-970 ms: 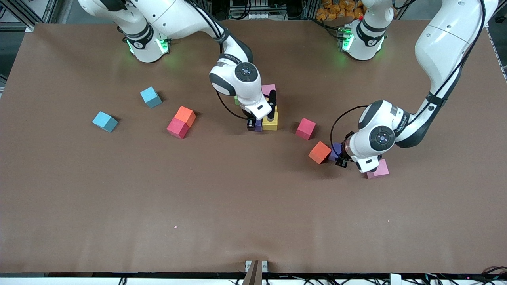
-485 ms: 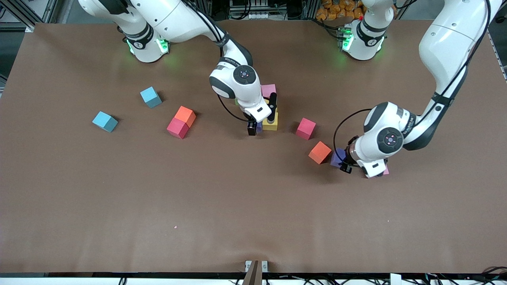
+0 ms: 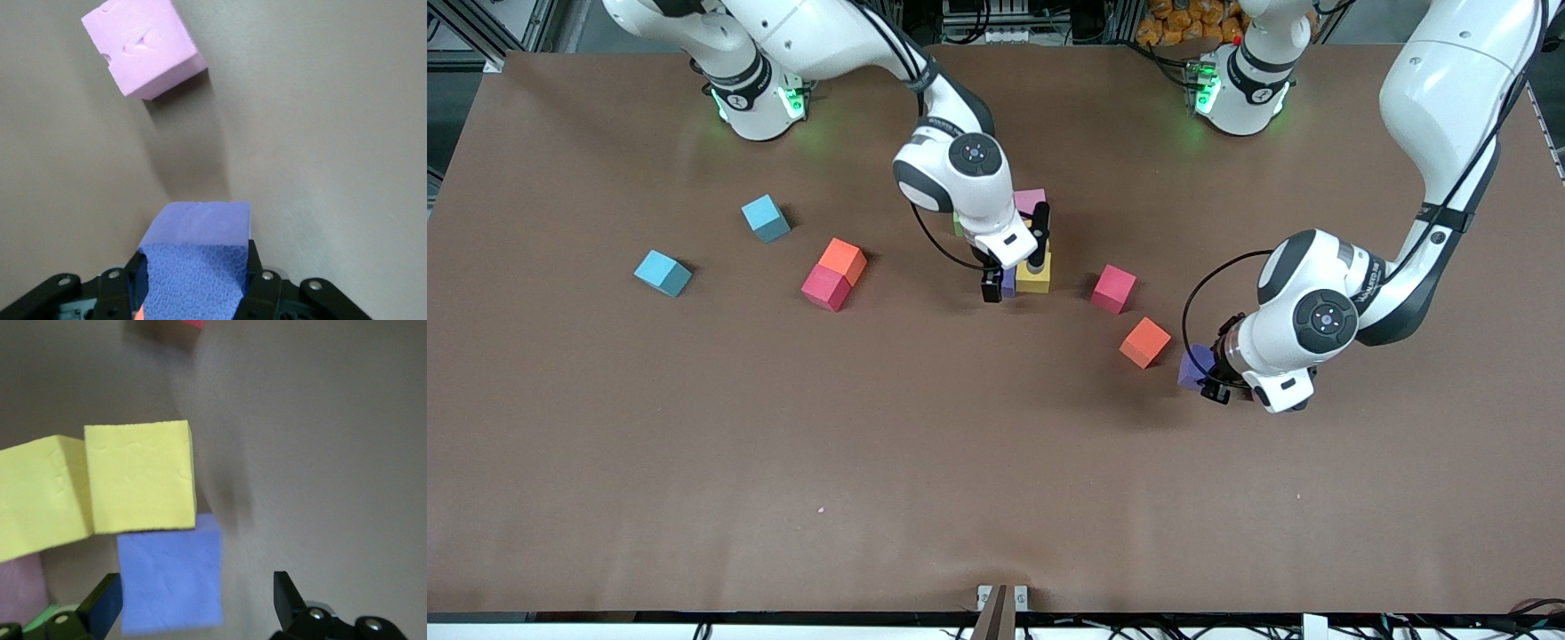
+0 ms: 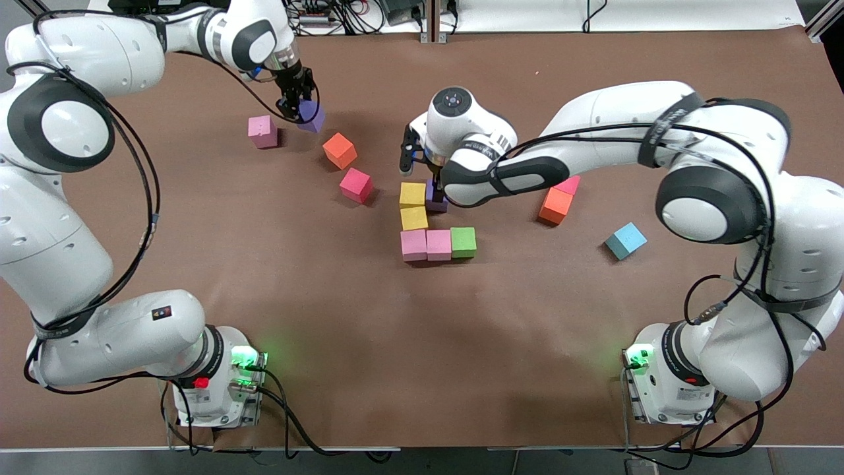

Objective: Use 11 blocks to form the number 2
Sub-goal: 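Carry the purple cube with the left gripper while the right gripper reaches pink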

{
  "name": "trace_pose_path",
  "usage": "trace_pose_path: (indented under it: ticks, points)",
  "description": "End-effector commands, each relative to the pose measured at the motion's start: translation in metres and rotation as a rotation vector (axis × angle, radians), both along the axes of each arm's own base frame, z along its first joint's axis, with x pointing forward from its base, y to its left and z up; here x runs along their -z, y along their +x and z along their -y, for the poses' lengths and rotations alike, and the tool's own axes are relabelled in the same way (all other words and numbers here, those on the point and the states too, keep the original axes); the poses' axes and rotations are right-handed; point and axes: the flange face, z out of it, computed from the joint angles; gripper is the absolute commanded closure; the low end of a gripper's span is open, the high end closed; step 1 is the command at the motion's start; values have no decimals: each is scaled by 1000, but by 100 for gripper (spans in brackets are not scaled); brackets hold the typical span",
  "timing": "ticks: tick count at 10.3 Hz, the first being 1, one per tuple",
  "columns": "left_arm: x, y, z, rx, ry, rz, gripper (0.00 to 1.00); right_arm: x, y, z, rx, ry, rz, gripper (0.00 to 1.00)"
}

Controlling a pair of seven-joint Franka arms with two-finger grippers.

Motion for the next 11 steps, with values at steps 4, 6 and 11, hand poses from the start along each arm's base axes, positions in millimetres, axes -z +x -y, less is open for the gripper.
trace_pose_path:
  ticks: [4, 6, 11]
  points:
    - [-51, -19, 79, -20, -77, 7, 55, -70, 16, 94, 53, -57, -32, 0]
    - [-62, -32, 126, -66, -85, 16, 55, -89, 37, 161, 69, -84, -24, 0]
    - [-48, -95, 242, -147, -65, -5, 54, -65, 75, 315, -94, -149, -117, 0]
